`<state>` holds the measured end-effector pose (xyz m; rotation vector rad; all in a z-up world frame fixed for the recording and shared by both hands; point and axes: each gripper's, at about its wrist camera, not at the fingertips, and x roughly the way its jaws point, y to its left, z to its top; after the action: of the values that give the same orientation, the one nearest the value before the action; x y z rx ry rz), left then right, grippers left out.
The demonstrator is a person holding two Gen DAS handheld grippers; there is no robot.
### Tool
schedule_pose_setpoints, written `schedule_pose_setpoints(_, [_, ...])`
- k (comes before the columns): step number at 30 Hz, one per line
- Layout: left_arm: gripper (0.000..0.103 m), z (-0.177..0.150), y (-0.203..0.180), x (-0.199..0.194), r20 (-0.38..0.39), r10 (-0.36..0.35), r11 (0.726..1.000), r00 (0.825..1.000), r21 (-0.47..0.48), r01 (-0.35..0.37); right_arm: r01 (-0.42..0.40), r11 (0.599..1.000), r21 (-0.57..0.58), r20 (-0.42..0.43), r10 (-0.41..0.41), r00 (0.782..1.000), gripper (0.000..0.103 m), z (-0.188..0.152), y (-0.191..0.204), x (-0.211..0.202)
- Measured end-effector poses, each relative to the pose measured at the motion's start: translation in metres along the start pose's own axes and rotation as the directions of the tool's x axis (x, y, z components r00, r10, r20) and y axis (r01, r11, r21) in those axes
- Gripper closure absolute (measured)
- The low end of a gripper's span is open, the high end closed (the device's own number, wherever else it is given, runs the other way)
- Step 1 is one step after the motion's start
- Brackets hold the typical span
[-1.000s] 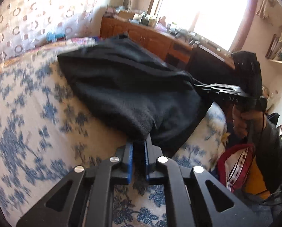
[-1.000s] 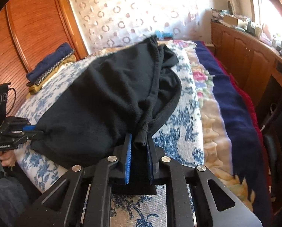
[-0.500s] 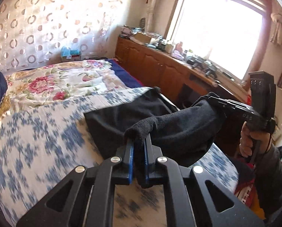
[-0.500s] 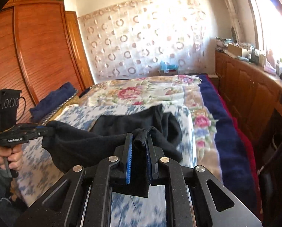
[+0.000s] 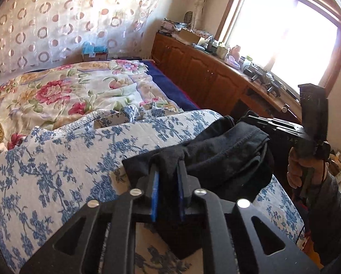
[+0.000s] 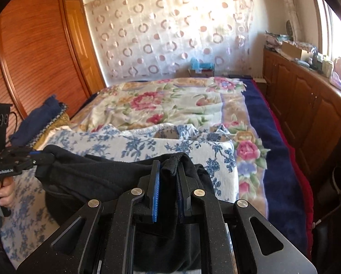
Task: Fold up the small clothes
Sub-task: 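Lift the folded black shirt with both grippers off the bed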
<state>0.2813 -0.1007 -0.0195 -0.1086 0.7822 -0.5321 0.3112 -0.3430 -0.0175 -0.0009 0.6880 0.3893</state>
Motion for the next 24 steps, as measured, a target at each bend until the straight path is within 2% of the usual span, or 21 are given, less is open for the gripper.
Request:
schedule_pose_setpoints(2, [0.072, 0.000, 0.003, -0.009, 0.031, 0.027, 1.000, 0.999, 0.011, -0.027, 0.014, 1.000, 0.001, -0.003, -0.014, 1.000, 0.091, -0.001, -0.002, 0.004])
schedule_pose_setpoints(4, [0.065, -0.002, 0.005, -0.019, 0.044, 0.030, 0.999, 0.999, 0.024, -0.031, 0.024, 1.000, 0.007, 0.003, -0.024, 1.000, 0.085, -0.001, -0.004, 0.003])
schedule_pose_setpoints(5, [0.060, -0.004, 0.007, -0.022, 0.040, 0.025, 0.999, 0.999, 0.030, -0.026, 0.038, 0.999, 0.002, 0.010, -0.038, 0.999, 0.078, -0.001, -0.004, -0.001])
schedule_pose_setpoints(6, [0.058, -0.008, 0.007, -0.025, 0.031, 0.018, 0.999, 0.999, 0.039, -0.019, 0.055, 0.998, -0.002, 0.020, -0.055, 0.998, 0.065, -0.001, -0.004, -0.006])
schedule_pose_setpoints(8, [0.051, -0.015, 0.007, -0.027, 0.002, 0.008, 0.998, 1.000, 0.061, -0.008, 0.072, 0.997, -0.011, 0.055, -0.071, 0.996, 0.055, -0.003, -0.005, -0.021])
schedule_pose_setpoints(12, [0.051, -0.028, 0.003, -0.021, -0.051, -0.012, 0.997, 0.999, 0.081, 0.016, 0.082, 0.996, -0.035, 0.065, -0.080, 0.995, 0.050, -0.007, -0.006, -0.041])
schedule_pose_setpoints(15, [0.051, -0.031, -0.006, -0.005, -0.089, -0.012, 0.995, 0.996, 0.097, 0.021, 0.065, 0.995, -0.080, 0.031, -0.063, 0.998, 0.045, -0.015, -0.003, -0.045])
schedule_pose_setpoints(20, [0.051, -0.018, -0.018, 0.019, -0.105, -0.003, 0.991, 0.994, 0.129, 0.017, 0.039, 0.989, -0.140, -0.023, -0.042, 0.999, 0.043, -0.025, -0.001, -0.026])
schedule_pose_setpoints(24, [0.051, -0.004, -0.018, 0.030, -0.086, 0.014, 0.991, 0.996, 0.137, -0.002, 0.034, 0.987, -0.156, -0.024, -0.039, 0.999, 0.043, -0.017, -0.001, -0.006])
